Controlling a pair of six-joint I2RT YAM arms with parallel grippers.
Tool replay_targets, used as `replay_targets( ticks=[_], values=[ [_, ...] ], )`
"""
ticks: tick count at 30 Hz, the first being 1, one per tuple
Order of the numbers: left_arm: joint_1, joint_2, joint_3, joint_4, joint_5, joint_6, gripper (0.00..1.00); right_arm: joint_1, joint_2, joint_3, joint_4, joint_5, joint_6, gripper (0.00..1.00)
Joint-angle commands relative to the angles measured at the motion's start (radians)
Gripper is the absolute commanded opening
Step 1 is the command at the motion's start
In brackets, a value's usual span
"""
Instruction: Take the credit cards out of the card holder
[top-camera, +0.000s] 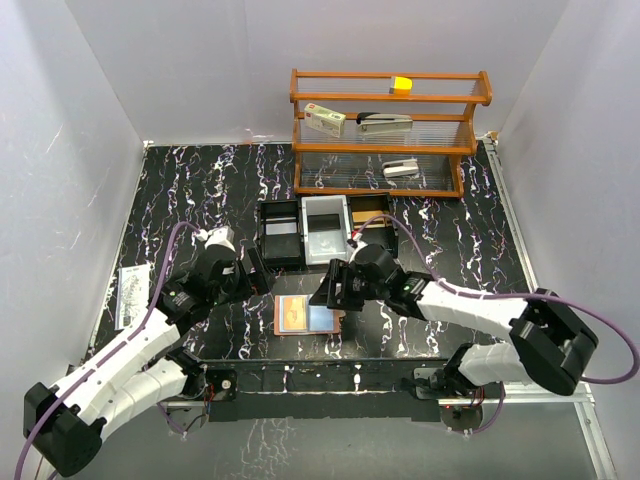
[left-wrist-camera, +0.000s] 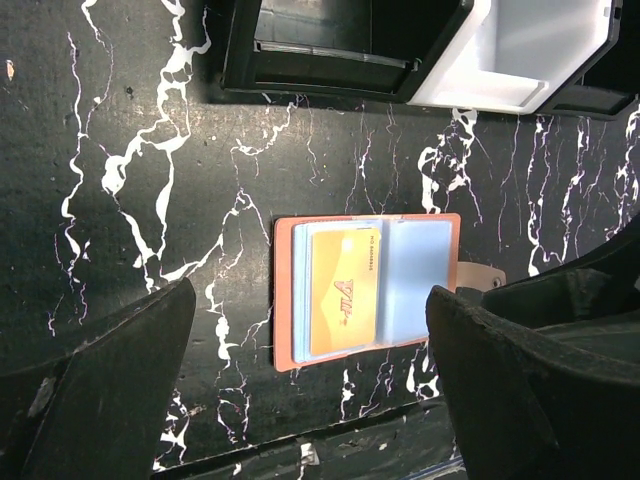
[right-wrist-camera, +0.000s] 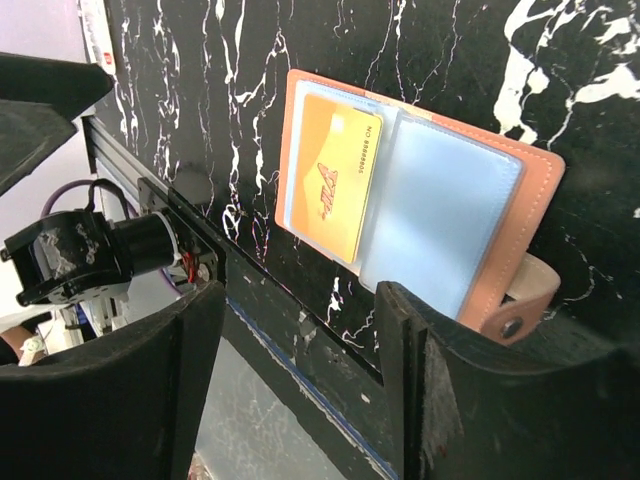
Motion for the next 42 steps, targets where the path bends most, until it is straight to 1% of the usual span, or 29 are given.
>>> replay_targets(
  ticks=[1,6,10,17,25,29,31,34,35,39,42],
  values=[
    [0.002,-0.025,0.019,-0.034,-0.031,-0.031,0.99,0.043,0.058,0.076,0.043,0.026,0.039,0.57],
    [0.002,-0.024,0.018,-0.043,-0.027,-0.040,0.99,0.084,0.126,0.107,0.038,0.051,0.055,0.51],
    [0.002,-0.024,0.010,-0.036,-0.010,-0.048,0.99,0.104,0.179,0.136,0.042,0.040,0.057,0.48],
    [0.002,-0.009,0.007,-0.006,0.034,-0.047,0.99,0.111,0.224,0.169,0.044,0.063,0.059,0.48],
    [0.003,0.011,-0.001,0.035,0.101,-0.032,0.99,0.112,0.328,0.213,0.069,0.056,0.054,0.41],
    [0.002,0.021,-0.024,0.049,0.138,-0.030,0.98,0.112,0.374,0.196,0.082,0.066,0.055,0.37],
    [0.002,0.027,-0.040,0.067,0.165,-0.031,0.98,0.112,0.394,0.193,0.057,0.082,0.050,0.36],
    [0.002,0.052,-0.063,0.118,0.225,-0.031,0.92,0.112,0.398,0.170,0.040,0.107,0.049,0.34],
    [0.002,0.066,-0.069,0.138,0.249,-0.031,0.87,0.112,0.394,0.162,0.038,0.114,0.049,0.34],
    [0.002,0.133,-0.088,0.204,0.321,-0.030,0.75,0.111,0.381,0.145,0.028,0.140,0.046,0.32],
    [0.002,0.200,-0.088,0.221,0.347,-0.026,0.66,0.110,0.379,0.134,0.030,0.151,0.046,0.28]
  ],
)
